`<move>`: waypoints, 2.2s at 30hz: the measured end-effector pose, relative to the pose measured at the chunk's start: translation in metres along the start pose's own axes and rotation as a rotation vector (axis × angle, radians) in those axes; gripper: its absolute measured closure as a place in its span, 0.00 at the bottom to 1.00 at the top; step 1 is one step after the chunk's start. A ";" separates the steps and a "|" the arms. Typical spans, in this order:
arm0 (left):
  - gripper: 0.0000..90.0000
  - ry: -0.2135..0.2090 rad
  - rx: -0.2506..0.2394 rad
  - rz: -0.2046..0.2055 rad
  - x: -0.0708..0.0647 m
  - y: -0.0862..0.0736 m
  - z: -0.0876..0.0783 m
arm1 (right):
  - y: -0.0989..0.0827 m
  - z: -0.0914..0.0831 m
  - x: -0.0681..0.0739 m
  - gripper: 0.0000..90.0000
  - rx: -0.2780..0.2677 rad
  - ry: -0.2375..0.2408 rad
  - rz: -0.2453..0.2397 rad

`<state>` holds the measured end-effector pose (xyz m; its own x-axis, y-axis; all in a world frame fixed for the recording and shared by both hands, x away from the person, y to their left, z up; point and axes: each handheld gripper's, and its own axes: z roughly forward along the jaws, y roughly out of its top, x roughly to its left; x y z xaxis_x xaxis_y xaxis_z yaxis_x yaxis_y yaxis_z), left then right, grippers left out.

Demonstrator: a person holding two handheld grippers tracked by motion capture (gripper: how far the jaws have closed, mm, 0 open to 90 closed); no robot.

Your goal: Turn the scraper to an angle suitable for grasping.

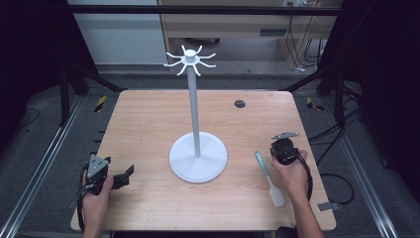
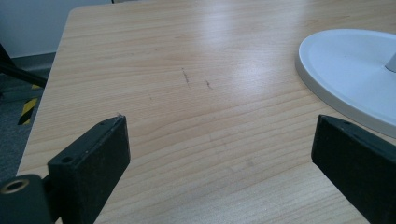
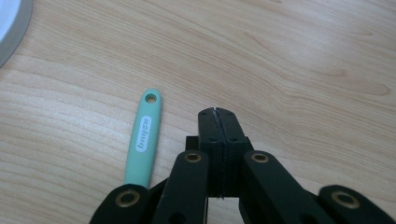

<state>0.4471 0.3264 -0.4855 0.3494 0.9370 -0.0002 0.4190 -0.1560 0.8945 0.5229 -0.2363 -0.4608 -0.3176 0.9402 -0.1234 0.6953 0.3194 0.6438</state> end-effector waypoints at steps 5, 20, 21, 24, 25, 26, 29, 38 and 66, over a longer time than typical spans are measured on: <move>0.04 0.002 -0.005 -0.011 0.001 0.000 0.000 | 0.003 0.010 0.000 1.00 0.035 0.022 -0.006; 0.05 0.004 -0.019 -0.024 0.005 0.000 -0.003 | -0.001 0.027 0.014 1.00 0.060 0.093 -0.001; 0.05 0.007 -0.021 -0.021 0.005 0.000 -0.003 | 0.000 0.027 0.015 1.00 0.057 0.106 0.002; 0.05 0.007 -0.021 -0.021 0.005 0.000 -0.003 | 0.000 0.026 0.017 1.00 0.060 0.108 -0.006; 0.05 0.005 -0.020 -0.021 0.005 0.000 -0.003 | 0.000 0.026 0.017 1.00 0.058 0.113 -0.007; 0.05 0.005 -0.018 -0.025 0.006 0.000 -0.003 | 0.000 0.025 0.019 1.00 0.055 0.120 -0.010; 0.05 0.006 -0.022 -0.038 0.006 0.000 -0.003 | 0.000 0.024 0.025 1.00 0.056 0.131 -0.031; 0.05 0.011 -0.024 -0.034 0.006 0.000 -0.003 | -0.008 0.014 0.054 1.00 0.033 0.195 -0.094; 0.04 0.020 -0.021 -0.049 0.008 -0.001 -0.004 | 0.019 0.005 0.062 0.86 0.143 0.244 -0.116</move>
<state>0.4467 0.3355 -0.4847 0.3122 0.9493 -0.0360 0.4172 -0.1030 0.9030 0.5196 -0.1713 -0.4598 -0.5339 0.8455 0.0063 0.7236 0.4531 0.5207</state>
